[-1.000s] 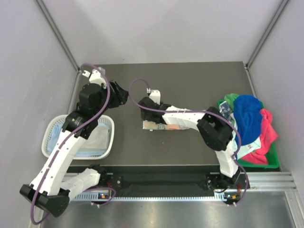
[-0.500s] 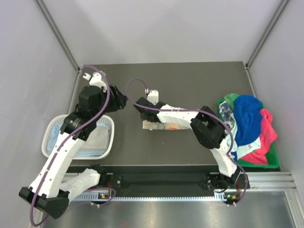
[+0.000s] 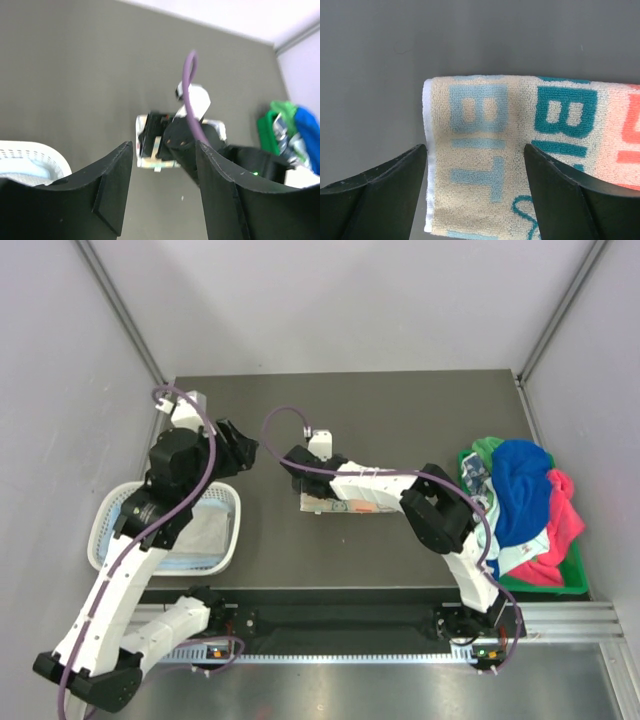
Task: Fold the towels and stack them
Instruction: Neatly place the folded towel into the bin
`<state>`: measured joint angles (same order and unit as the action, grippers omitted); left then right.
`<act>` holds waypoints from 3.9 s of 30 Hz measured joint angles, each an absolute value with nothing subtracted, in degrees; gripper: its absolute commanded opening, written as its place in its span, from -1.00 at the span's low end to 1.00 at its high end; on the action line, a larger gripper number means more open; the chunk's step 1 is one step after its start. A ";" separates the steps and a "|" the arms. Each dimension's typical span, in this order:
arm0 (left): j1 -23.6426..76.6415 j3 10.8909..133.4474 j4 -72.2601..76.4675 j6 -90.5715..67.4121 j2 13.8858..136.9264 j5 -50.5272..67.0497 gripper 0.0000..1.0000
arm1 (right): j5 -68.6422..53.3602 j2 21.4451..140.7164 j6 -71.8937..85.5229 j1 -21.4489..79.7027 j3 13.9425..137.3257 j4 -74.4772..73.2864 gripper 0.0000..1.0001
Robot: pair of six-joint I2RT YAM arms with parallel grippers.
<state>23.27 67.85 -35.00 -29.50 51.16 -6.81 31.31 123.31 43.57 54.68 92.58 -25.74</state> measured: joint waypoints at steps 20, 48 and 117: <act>23.27 77.21 -37.08 -30.09 45.54 -11.86 0.17 | 30.33 125.43 41.21 54.87 93.43 -26.24 0.57; 23.27 77.21 -37.76 -30.06 45.63 -11.42 0.17 | 32.36 127.20 39.44 55.72 95.74 -28.32 0.30; 23.27 84.12 -51.75 -33.08 35.88 -7.73 0.11 | 2.94 147.87 77.23 71.53 129.69 10.24 -1.00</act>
